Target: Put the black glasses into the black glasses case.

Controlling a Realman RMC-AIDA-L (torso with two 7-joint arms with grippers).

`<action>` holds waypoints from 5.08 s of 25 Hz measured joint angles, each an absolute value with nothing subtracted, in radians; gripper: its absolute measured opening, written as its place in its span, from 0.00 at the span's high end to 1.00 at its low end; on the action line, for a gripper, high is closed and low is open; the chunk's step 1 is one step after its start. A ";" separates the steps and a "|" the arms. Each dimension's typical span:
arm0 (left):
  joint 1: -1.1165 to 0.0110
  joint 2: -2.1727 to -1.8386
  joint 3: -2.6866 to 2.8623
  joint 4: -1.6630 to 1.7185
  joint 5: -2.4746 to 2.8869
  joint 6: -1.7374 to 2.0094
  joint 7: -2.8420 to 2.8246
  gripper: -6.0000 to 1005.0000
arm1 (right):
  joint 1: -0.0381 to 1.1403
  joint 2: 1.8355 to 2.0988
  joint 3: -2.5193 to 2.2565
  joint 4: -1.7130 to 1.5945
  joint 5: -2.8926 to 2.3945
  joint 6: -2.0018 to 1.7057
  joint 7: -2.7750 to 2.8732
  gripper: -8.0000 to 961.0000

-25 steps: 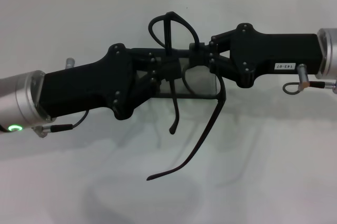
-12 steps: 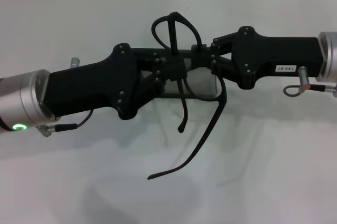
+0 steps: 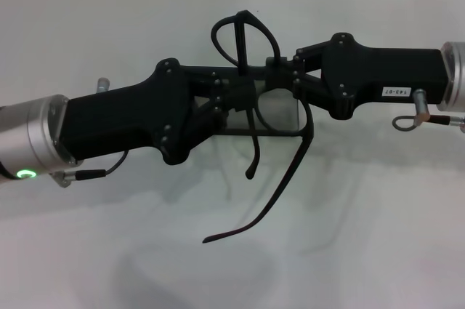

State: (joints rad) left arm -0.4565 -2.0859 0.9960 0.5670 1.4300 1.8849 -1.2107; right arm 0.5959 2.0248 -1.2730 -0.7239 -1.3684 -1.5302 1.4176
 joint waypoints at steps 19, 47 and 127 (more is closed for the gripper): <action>-0.458 -2.088 0.997 0.535 1.433 1.824 -1.186 0.94 | 0.600 2.025 -1.281 -0.725 -1.341 -1.587 1.413 0.92; -0.459 -2.087 0.990 0.504 1.433 1.851 -1.158 0.95 | 0.681 2.028 -1.296 -0.607 -1.316 -1.562 1.364 0.92; -0.496 -2.085 1.126 0.370 1.256 1.876 -1.076 0.94 | 0.817 2.028 -1.393 -0.428 -1.147 -1.551 1.136 0.92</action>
